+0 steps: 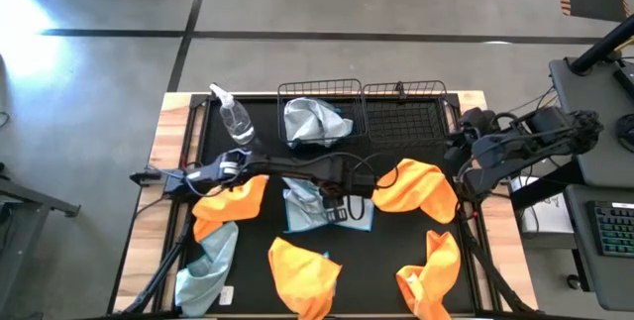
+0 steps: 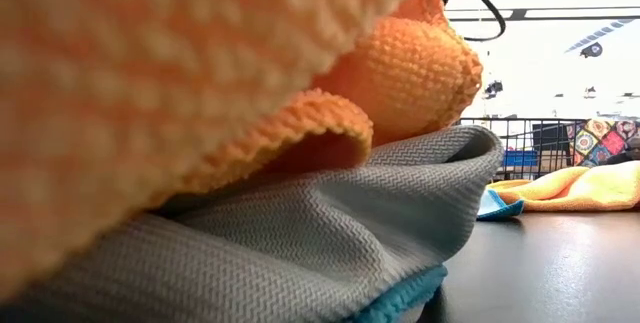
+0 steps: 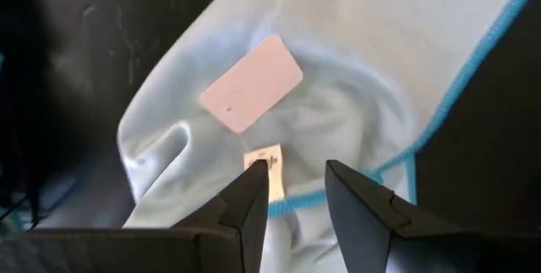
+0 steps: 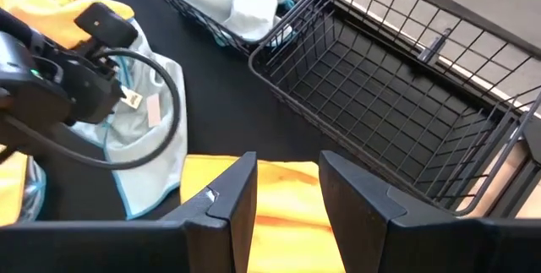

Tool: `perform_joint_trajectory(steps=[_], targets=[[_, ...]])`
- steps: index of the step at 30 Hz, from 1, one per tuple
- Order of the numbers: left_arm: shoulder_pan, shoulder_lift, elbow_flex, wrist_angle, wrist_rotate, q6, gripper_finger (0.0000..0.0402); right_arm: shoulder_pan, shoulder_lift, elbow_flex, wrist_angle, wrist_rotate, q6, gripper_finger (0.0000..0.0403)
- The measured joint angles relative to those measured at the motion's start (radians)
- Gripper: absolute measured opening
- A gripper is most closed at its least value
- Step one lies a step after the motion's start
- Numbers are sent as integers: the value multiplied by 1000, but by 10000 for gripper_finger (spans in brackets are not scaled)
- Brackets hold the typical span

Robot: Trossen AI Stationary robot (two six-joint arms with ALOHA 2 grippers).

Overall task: Sort microfiber towel by color & place in baskets
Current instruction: Put the top blue microfiber towel into the left black wire basket

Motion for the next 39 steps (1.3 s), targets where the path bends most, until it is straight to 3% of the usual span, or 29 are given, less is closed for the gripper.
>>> perform_joint_trajectory(steps=[25, 39], targets=[[2, 128, 0, 72, 3, 18, 104, 0, 0, -4, 1, -24, 4, 123], [5, 131, -4, 128, 3, 6, 103, 0, 0, -4, 1, -46, 12, 123]])
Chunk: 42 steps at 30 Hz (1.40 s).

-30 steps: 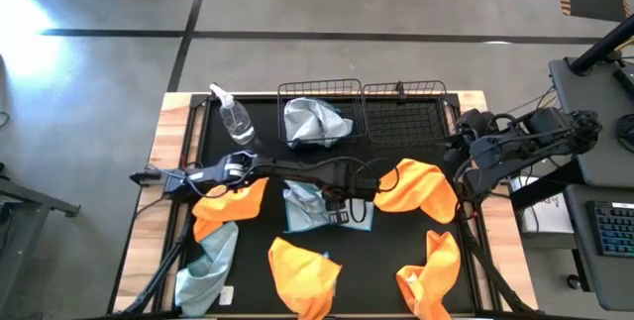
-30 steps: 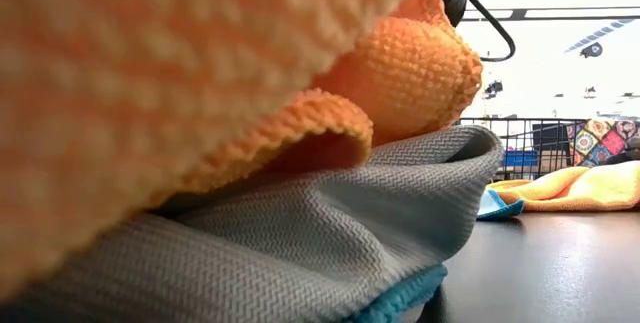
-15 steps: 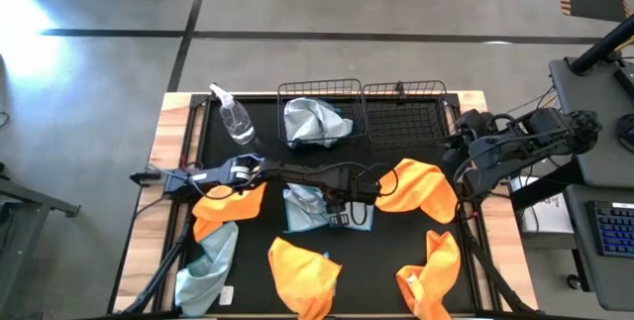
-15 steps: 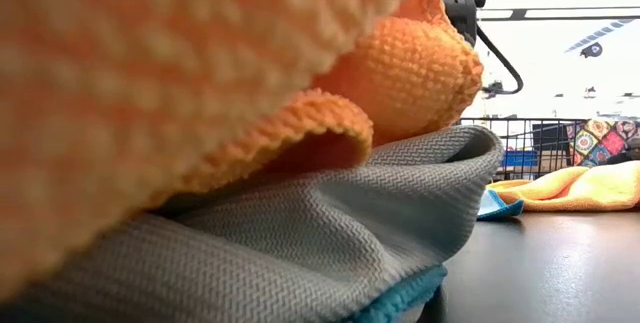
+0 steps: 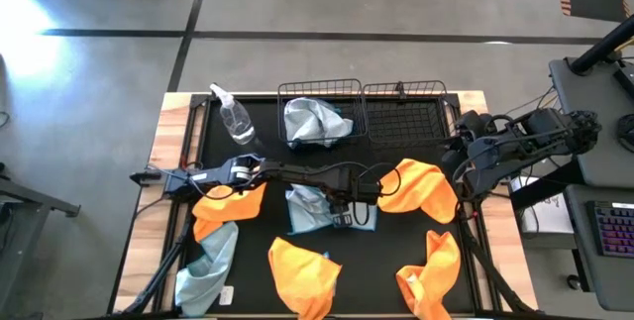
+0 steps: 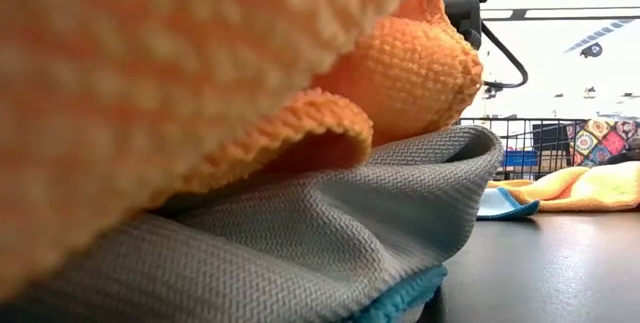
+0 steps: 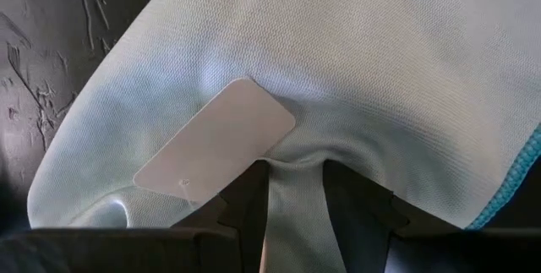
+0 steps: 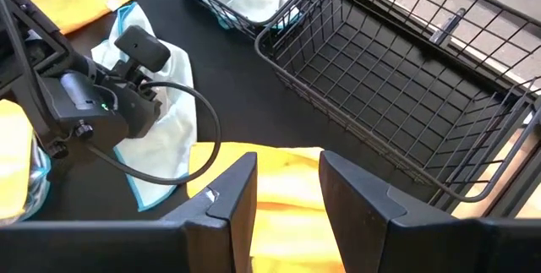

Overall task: Sort microfiber towel by color & place in baskets
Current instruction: Put the top blue microfiber towel into the left black wire basket

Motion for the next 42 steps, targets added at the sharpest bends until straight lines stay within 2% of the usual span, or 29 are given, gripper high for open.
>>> perform_joint_trajectory(steps=[6, 17, 27, 42], targets=[[0, 1, 0, 3, 1, -33, 85, 0, 0, 0, 0, 0, -1, 123], [-1, 2, -1, 12, 5, -96, 4, 0, 0, 0, 1, -3, 13, 123], [0, 2, 16, 0, 0, -101, 0, 0, 1, 0, 4, -4, 17, 123], [-3, -91, 17, -20, 0, -113, 0, 0, 1, 0, 4, -3, 17, 123]])
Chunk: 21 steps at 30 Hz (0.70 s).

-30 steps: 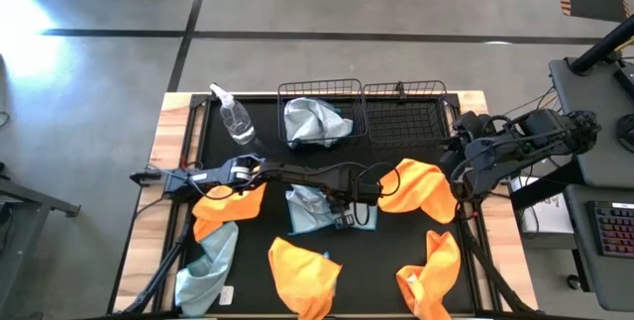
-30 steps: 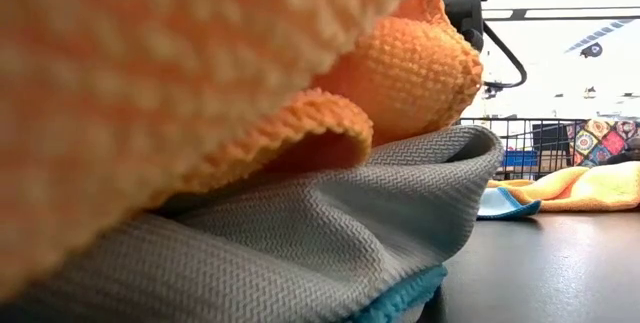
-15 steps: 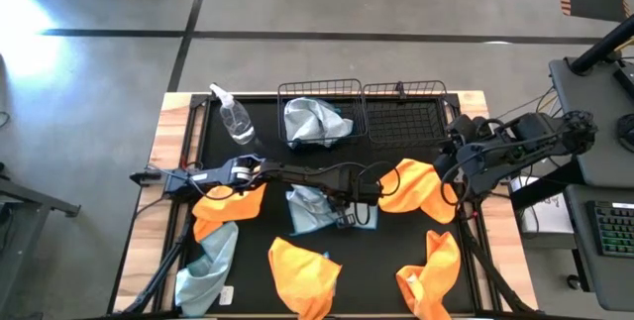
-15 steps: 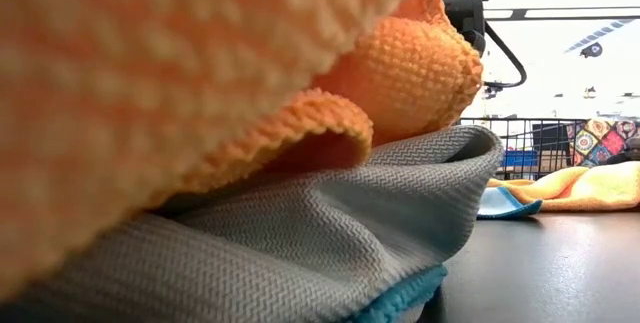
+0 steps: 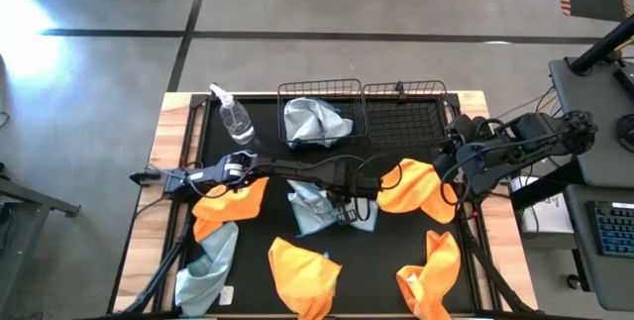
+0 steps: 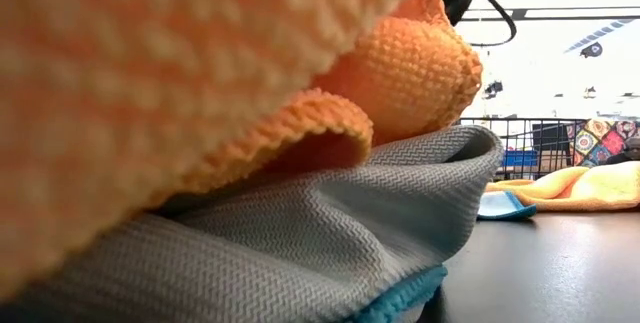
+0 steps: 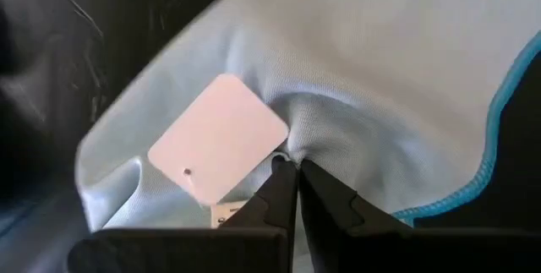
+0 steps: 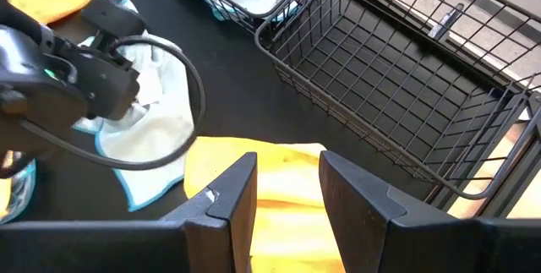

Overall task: Sort microfiber towel by color & place in baskets
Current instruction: Put the top blue microfiber towel into the left black wire basket

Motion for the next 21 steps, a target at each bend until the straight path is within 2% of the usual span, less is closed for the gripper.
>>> perform_joint_trajectory(steps=[7, 21], targets=[[-2, -33, 0, -10, 21, -7, 0, 0, 0, 0, 0, 0, 0, 123], [-2, -198, 2, -25, 12, -7, 0, 0, 0, 0, 7, 1, 0, 123]])
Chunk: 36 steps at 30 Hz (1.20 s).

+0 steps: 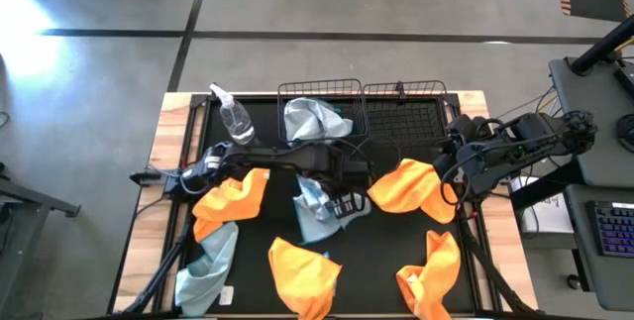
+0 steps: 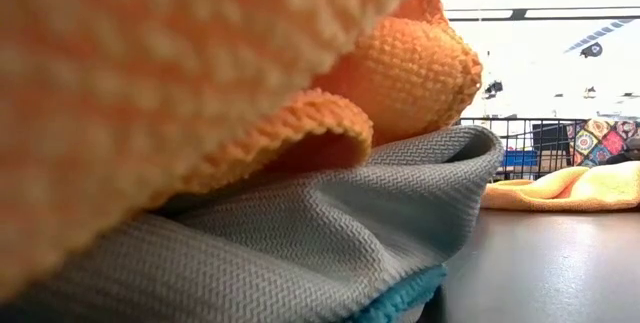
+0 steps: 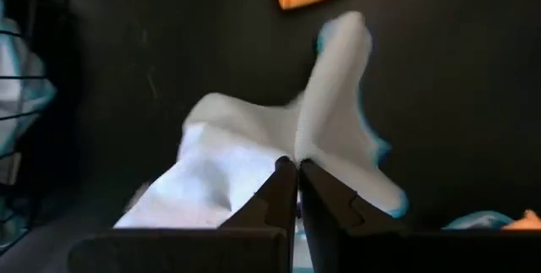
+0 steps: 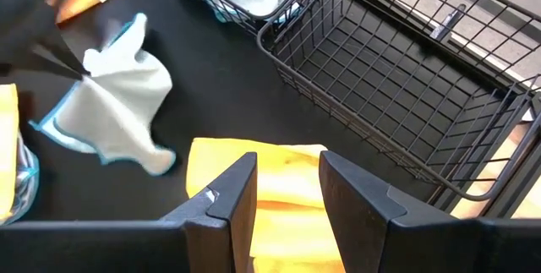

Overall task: Sort microfiber towel by color & place in baskets
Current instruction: Put the top blue microfiber towel into the left black wire basket

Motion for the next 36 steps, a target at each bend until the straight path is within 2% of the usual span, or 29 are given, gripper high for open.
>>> perform_joint_trajectory(steps=[14, 30, 36], targets=[[1, -162, 0, 0, -120, -4, 0, 0, 0, 0, 6, 1, 0, 123], [2, -266, 0, 97, -131, -1, 0, 0, 22, -1, 17, 3, 0, 123], [2, -314, 0, 128, -197, 0, 0, 0, 43, -1, 20, 2, -1, 123]])
